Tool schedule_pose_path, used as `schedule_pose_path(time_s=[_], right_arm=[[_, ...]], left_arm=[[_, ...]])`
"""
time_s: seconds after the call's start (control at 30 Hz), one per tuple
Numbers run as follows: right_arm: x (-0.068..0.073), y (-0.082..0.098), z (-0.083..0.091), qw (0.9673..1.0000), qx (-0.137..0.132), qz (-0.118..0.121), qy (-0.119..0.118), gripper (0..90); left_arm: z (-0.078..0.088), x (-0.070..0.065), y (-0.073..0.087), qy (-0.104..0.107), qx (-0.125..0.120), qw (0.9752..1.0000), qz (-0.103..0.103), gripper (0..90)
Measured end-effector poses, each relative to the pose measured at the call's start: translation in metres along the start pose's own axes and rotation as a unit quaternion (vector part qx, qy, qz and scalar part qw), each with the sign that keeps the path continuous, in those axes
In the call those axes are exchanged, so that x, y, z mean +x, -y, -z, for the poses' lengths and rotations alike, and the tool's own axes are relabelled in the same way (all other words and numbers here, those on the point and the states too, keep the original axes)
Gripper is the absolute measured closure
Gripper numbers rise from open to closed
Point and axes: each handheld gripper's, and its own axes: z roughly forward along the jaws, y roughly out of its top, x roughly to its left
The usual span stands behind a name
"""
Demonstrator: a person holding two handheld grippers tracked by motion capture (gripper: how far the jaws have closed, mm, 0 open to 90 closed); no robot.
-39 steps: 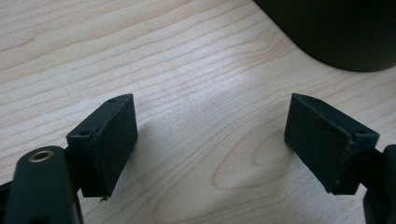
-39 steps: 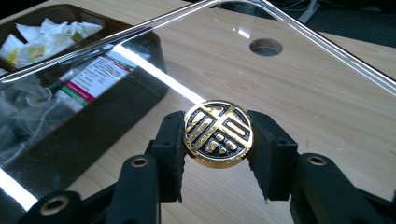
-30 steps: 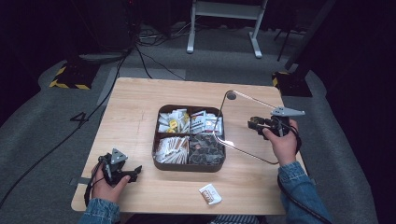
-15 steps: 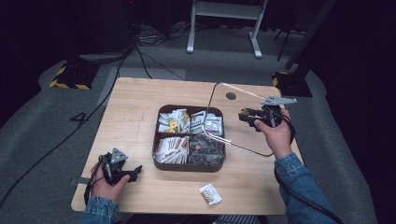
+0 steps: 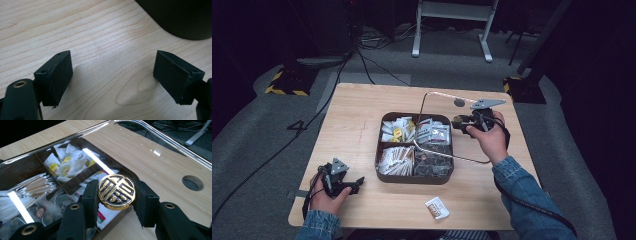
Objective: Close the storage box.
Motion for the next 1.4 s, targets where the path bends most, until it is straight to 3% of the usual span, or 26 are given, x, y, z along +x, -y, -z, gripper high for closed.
schedule_pose_path(time_s=[0.37, 0.9, 1.4], right_arm=[[0.025, -0.011, -0.026, 0.9995, 0.005, 0.023, -0.023, 59.0], [0.056, -0.015, -0.057, 0.9982, 0.0, 0.027, -0.054, 58.9], [0.083, -0.009, -0.09, 0.9966, 0.02, 0.055, -0.057, 58.9]], left_arm=[[0.0, 0.0, 0.0, 0.0, 0.0, 1.0, 0.0, 16.3], [0.0, 0.0, 0.0, 0.0, 0.0, 1.0, -0.001, 16.3], [0.0, 0.0, 0.0, 0.0, 0.0, 1.0, -0.001, 16.2]])
